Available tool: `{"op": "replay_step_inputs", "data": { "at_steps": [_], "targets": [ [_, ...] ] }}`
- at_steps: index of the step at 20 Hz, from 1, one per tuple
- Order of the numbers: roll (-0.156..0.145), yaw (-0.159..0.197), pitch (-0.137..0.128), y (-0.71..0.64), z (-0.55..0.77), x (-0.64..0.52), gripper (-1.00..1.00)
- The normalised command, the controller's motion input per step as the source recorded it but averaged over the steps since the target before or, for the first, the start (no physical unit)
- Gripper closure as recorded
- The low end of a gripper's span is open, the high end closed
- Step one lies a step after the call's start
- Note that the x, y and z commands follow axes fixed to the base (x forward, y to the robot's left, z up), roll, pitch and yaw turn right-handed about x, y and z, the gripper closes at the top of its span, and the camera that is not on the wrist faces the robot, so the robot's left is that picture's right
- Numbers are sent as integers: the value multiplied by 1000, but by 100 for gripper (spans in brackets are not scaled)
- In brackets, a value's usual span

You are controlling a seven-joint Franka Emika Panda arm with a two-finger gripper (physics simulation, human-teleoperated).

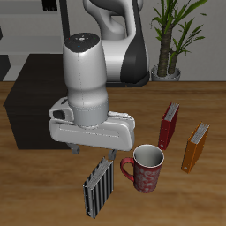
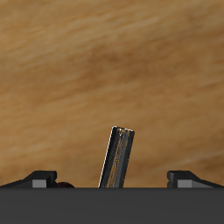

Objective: Place the striped book upright on top of the shelf and place the red mug on top of the shelf

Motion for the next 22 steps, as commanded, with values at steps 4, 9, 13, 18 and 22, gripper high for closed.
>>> {"op": "replay_step_inputs", "data": {
  "at_steps": [4, 9, 13, 18, 22],
  "targets": [
    [12, -36, 17, -118, -281, 46, -100],
    [-2, -9, 35, -5, -305, 30, -100],
    [-4, -21, 48, -45, -286, 60, -100],
    [-3, -16, 51, -17, -359, 67, -100],
    [11, 18, 43, 129, -285, 74, -100]
  ]
}}
